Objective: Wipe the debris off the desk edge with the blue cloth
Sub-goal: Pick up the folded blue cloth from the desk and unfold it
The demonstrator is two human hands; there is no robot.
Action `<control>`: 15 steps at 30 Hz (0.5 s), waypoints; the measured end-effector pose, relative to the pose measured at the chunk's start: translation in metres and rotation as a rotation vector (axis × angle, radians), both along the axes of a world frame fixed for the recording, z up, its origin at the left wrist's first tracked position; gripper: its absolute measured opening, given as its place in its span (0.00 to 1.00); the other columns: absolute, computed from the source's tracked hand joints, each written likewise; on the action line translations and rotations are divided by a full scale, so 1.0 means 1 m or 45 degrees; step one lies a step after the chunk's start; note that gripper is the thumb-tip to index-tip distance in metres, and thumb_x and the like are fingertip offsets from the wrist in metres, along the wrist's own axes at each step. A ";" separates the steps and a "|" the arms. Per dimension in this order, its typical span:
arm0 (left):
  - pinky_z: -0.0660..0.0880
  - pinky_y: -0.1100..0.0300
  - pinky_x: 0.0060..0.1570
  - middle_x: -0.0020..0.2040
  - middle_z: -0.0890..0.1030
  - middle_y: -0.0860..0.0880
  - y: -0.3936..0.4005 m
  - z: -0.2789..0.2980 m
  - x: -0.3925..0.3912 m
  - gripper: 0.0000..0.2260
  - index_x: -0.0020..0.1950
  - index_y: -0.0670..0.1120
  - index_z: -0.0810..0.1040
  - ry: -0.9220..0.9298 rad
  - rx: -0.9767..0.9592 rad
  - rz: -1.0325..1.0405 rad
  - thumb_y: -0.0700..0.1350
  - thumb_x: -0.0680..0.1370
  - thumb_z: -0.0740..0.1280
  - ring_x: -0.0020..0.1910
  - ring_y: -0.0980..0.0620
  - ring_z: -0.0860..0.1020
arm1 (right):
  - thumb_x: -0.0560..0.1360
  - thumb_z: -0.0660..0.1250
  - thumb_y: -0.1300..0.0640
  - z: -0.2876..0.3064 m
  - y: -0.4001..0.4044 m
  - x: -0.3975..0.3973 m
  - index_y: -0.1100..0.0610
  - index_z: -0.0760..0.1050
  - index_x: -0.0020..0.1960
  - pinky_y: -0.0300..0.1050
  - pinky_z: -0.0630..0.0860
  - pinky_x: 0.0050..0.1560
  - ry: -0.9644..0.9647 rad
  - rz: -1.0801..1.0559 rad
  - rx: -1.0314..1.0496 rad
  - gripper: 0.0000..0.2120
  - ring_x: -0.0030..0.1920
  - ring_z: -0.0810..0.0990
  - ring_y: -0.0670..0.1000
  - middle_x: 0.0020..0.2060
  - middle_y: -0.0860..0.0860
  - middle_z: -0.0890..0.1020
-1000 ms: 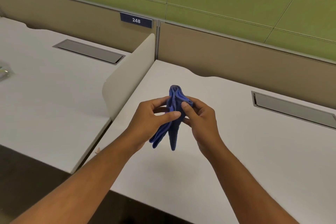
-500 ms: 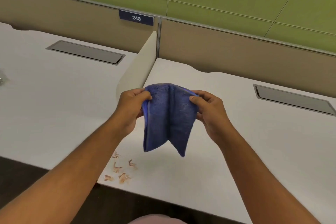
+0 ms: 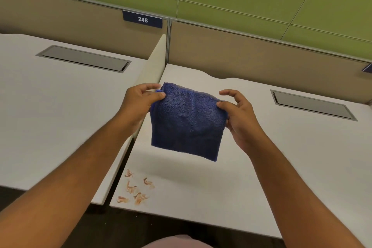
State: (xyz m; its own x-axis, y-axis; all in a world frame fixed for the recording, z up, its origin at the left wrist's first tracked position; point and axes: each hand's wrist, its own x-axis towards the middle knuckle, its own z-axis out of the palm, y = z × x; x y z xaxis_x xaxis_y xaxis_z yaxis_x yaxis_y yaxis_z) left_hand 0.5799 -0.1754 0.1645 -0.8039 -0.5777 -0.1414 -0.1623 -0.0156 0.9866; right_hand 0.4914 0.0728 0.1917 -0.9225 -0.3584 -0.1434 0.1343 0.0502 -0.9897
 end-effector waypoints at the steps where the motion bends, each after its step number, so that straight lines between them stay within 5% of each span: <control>1: 0.81 0.51 0.56 0.59 0.83 0.47 0.005 0.002 0.001 0.20 0.67 0.46 0.79 -0.025 -0.216 0.103 0.44 0.76 0.77 0.58 0.45 0.82 | 0.82 0.67 0.64 0.002 0.000 0.004 0.50 0.79 0.58 0.40 0.80 0.36 0.004 -0.008 -0.006 0.11 0.42 0.83 0.50 0.40 0.52 0.87; 3: 0.81 0.54 0.52 0.56 0.82 0.50 0.023 0.010 0.009 0.18 0.62 0.49 0.79 0.072 -0.587 0.187 0.46 0.74 0.78 0.50 0.51 0.81 | 0.82 0.68 0.64 0.006 -0.003 0.013 0.52 0.79 0.57 0.40 0.83 0.39 0.007 -0.004 -0.024 0.09 0.43 0.87 0.52 0.44 0.57 0.88; 5: 0.81 0.53 0.50 0.49 0.84 0.56 0.047 0.022 0.020 0.11 0.53 0.55 0.82 0.226 -0.730 -0.059 0.52 0.73 0.78 0.45 0.56 0.80 | 0.81 0.70 0.65 0.009 -0.008 0.023 0.55 0.79 0.56 0.45 0.86 0.43 0.002 0.016 -0.052 0.07 0.48 0.90 0.55 0.49 0.62 0.87; 9: 0.69 0.48 0.57 0.52 0.85 0.61 0.089 0.034 0.032 0.19 0.57 0.62 0.82 0.133 -1.270 -0.343 0.68 0.71 0.71 0.53 0.56 0.78 | 0.79 0.73 0.64 0.012 -0.016 0.041 0.58 0.76 0.50 0.51 0.87 0.47 0.078 -0.026 0.010 0.06 0.48 0.90 0.58 0.47 0.62 0.88; 15: 0.63 0.48 0.54 0.53 0.88 0.53 0.097 0.041 0.029 0.15 0.62 0.56 0.84 0.127 -1.613 -0.237 0.59 0.77 0.72 0.54 0.48 0.80 | 0.79 0.73 0.62 0.013 -0.013 0.054 0.56 0.81 0.50 0.50 0.88 0.52 0.073 -0.133 -0.007 0.03 0.49 0.90 0.56 0.45 0.54 0.89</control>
State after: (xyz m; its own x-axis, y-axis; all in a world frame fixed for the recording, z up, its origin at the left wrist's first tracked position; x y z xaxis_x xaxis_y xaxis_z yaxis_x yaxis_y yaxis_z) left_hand 0.6087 -0.0788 0.2055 -0.8622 -0.1424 0.4862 0.0141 0.9526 0.3039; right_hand 0.5454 0.0597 0.2044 -0.9614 -0.2608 -0.0880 0.0820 0.0338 -0.9961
